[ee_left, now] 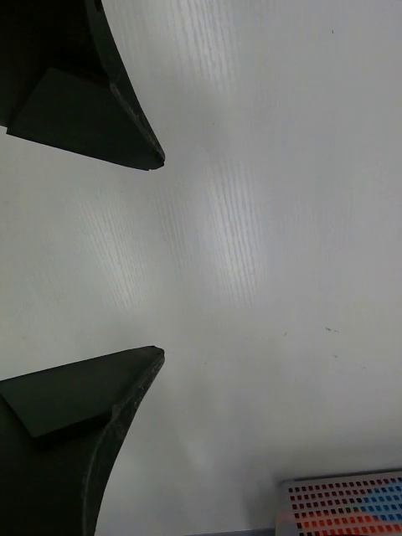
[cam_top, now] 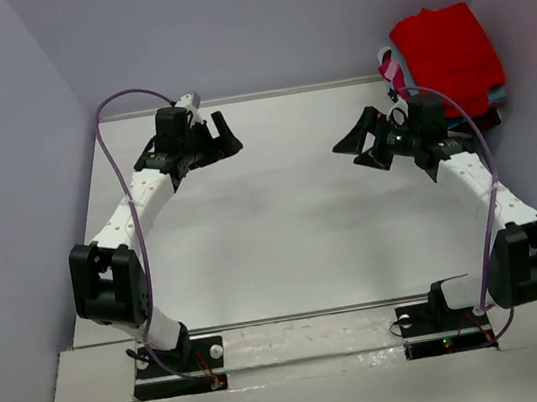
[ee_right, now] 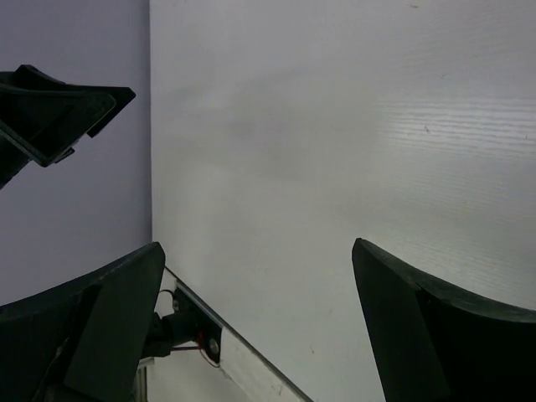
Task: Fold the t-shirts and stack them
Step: Grab the tshirt from the pile
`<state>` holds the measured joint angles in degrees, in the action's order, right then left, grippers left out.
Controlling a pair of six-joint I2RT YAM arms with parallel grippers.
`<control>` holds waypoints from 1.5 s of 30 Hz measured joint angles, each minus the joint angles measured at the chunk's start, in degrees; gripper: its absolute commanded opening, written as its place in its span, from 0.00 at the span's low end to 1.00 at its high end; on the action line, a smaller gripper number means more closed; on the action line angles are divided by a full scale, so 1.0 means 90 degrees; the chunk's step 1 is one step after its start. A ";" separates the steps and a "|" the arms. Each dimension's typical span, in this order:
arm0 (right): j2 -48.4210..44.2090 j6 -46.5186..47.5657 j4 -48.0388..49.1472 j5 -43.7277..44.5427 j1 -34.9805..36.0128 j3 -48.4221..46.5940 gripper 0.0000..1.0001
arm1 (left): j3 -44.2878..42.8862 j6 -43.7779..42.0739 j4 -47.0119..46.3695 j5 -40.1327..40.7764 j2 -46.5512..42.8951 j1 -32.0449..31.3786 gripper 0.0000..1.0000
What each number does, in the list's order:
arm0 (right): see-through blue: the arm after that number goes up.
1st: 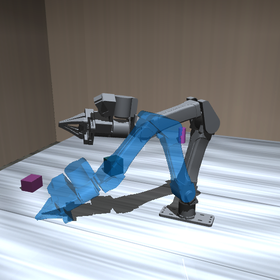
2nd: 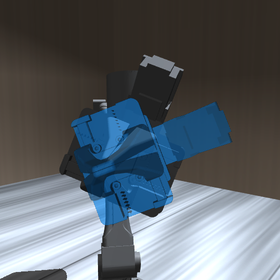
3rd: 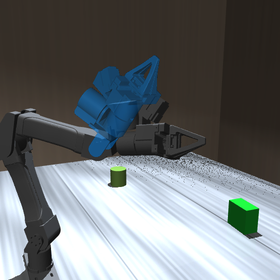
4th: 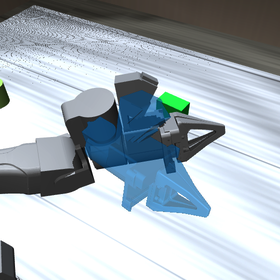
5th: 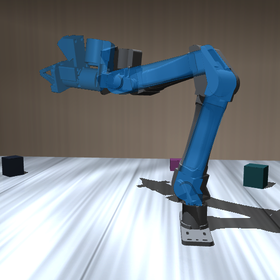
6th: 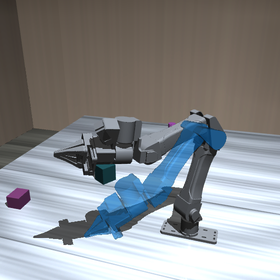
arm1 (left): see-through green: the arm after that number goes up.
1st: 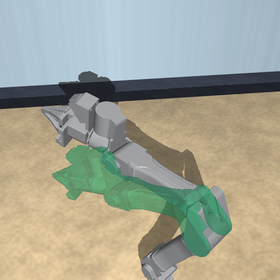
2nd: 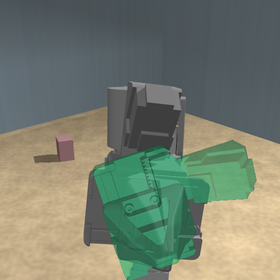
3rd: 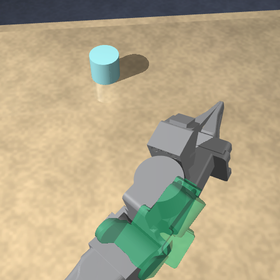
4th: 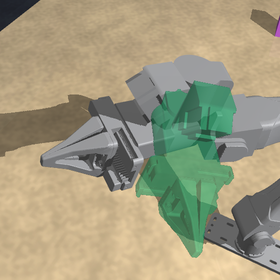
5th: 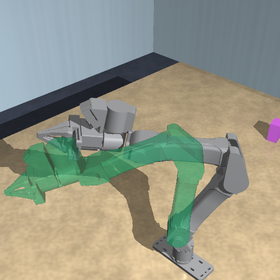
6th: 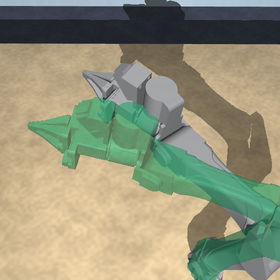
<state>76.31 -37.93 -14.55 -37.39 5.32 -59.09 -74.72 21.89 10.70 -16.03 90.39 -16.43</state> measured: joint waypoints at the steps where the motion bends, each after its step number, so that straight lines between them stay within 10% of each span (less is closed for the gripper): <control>1: -0.0012 0.0010 0.0000 0.0041 0.0000 0.0000 1.00 | 0.0000 0.0000 0.0002 0.0000 0.0000 0.0000 0.99; 19: -0.0083 -0.0002 -0.0194 0.0544 0.0000 -0.0318 1.00 | 0.0000 -0.0044 0.0010 0.0002 0.0000 0.0000 0.99; 30: 0.1906 0.0600 -0.1797 0.3215 -0.0061 -0.4906 0.97 | -0.0328 -0.0083 0.0143 0.0175 0.0000 0.0000 0.99; 45: 0.3274 0.0794 -0.3742 0.5472 -0.0981 -0.7342 0.93 | -0.1435 -0.0398 0.0384 0.0741 0.0556 0.0000 0.99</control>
<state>105.78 -30.79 -48.23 11.86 -3.51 -125.16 -87.64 18.31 14.15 -9.37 95.39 -16.43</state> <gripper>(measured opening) 0.939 0.989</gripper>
